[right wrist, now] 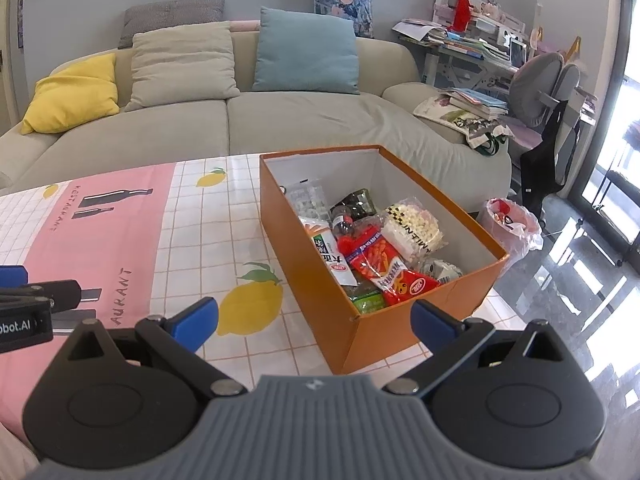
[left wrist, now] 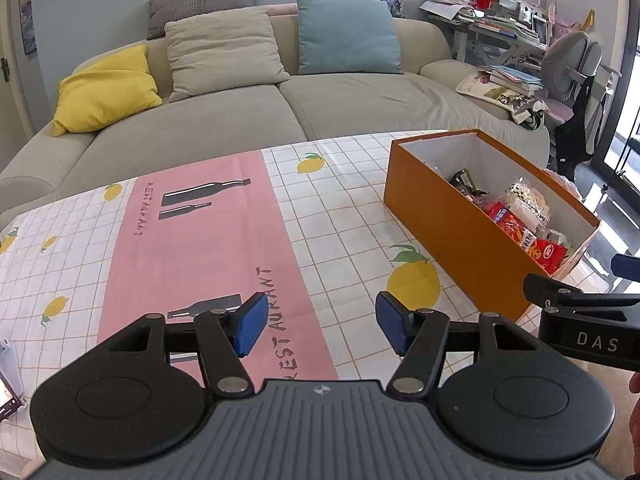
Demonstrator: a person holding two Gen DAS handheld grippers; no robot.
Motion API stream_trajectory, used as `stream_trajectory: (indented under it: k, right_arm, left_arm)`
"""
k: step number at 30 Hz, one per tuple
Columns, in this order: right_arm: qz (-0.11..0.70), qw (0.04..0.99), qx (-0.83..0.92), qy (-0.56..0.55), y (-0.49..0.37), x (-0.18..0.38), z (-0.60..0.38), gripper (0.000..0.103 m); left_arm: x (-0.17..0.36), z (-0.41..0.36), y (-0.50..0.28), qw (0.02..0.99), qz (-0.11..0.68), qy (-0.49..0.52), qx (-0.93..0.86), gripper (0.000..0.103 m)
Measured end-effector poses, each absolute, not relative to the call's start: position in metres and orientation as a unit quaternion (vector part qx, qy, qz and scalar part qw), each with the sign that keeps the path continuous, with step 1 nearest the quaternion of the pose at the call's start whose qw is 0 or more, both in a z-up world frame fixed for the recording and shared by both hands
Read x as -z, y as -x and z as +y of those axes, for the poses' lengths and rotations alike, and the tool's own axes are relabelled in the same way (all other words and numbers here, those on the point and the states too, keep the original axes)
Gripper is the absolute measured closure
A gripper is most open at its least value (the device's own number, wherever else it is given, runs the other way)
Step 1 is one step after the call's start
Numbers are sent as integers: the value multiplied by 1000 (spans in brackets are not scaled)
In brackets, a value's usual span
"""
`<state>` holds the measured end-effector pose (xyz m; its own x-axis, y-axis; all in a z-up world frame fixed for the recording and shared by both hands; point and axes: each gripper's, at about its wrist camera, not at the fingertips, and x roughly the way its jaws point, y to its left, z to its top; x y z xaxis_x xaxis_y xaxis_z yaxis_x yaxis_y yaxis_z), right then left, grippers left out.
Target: Organize snacks
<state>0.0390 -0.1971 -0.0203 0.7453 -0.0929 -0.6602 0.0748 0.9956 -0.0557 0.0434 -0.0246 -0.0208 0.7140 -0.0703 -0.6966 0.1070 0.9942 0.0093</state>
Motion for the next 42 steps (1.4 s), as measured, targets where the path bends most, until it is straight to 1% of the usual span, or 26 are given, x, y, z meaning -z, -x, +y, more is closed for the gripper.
stream_trajectory:
  k: [42]
  right_arm:
    - [354,934,38,23,-35,19,-194,3]
  left_arm:
    - [20,-14,-41,924,380,-7,33,30]
